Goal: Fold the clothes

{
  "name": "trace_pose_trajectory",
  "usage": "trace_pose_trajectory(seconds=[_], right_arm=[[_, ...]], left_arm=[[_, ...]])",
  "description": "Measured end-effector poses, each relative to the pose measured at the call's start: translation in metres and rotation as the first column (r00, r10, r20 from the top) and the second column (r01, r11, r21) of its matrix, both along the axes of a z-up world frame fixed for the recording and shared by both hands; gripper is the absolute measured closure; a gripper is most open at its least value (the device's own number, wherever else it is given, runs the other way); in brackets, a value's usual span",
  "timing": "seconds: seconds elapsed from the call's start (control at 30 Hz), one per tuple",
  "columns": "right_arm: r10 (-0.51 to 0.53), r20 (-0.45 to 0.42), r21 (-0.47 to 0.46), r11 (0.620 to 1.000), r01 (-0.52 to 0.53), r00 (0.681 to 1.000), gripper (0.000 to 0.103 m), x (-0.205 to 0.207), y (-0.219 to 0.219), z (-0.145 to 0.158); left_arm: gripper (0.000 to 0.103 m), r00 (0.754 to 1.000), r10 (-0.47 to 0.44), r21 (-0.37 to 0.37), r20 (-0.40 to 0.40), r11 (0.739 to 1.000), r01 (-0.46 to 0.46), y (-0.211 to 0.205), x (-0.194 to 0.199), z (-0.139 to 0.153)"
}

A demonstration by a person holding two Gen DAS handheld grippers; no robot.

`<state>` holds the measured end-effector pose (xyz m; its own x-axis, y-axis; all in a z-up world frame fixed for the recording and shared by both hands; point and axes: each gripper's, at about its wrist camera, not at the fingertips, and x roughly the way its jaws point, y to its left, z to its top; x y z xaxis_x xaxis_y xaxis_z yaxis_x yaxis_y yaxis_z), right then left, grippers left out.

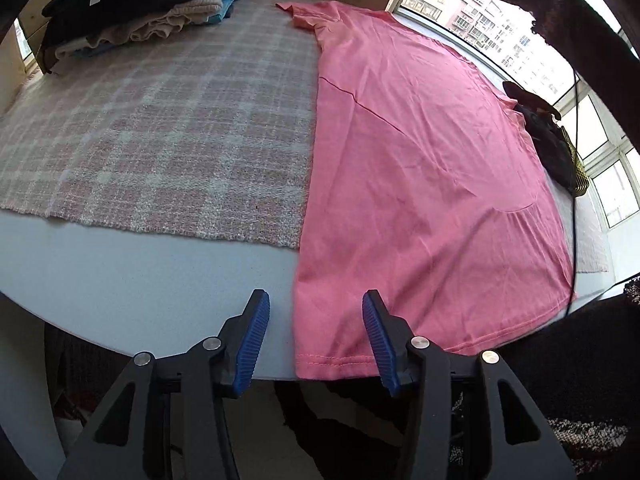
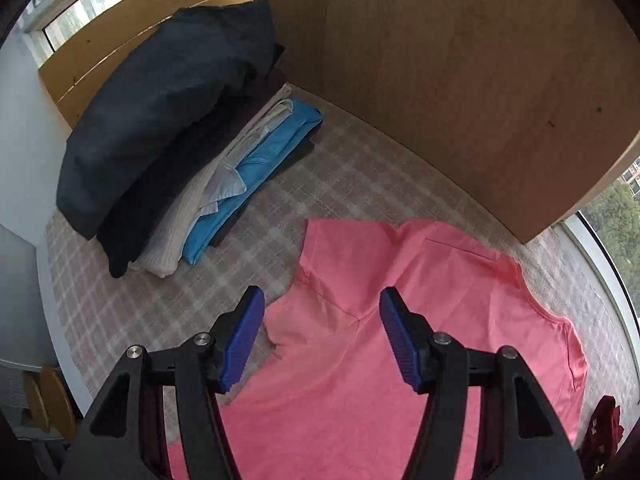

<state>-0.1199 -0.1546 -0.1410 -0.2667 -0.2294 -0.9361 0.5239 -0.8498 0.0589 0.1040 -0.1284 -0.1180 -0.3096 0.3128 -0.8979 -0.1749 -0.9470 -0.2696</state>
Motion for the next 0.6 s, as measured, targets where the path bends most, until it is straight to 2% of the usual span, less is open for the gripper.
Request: trace_pose_trajectory(seconds=[0.1, 0.17, 0.3, 0.5, 0.6], right_arm=[[-0.034, 0.102, 0.039, 0.999, 0.031, 0.994, 0.044, -0.048, -0.030, -0.047], [-0.056, 0.125, 0.072, 0.996, 0.047, 0.991, 0.044, -0.064, -0.040, -0.064], [-0.083, 0.169, 0.067, 0.995, 0.073, 0.982, 0.044, -0.077, -0.047, -0.076], [-0.099, 0.214, 0.119, 0.990, 0.075, 0.972, 0.044, -0.078, -0.048, -0.097], [-0.070, 0.193, 0.145, 0.989, 0.042, 0.979, 0.042, -0.072, -0.050, -0.101]], left_arm=[[0.057, 0.999, 0.047, -0.004, -0.001, 0.999, -0.047, 0.000, -0.002, 0.002], [0.057, 0.997, 0.073, 0.016, -0.009, 0.997, -0.073, -0.002, -0.004, 0.006], [0.057, 0.996, 0.083, 0.011, -0.034, 0.997, -0.083, -0.006, -0.006, 0.015], [0.057, 0.998, 0.066, 0.003, -0.018, 0.998, -0.065, -0.011, -0.007, 0.015], [0.057, 0.998, 0.057, 0.000, -0.010, 0.998, -0.057, -0.014, -0.007, 0.015]])
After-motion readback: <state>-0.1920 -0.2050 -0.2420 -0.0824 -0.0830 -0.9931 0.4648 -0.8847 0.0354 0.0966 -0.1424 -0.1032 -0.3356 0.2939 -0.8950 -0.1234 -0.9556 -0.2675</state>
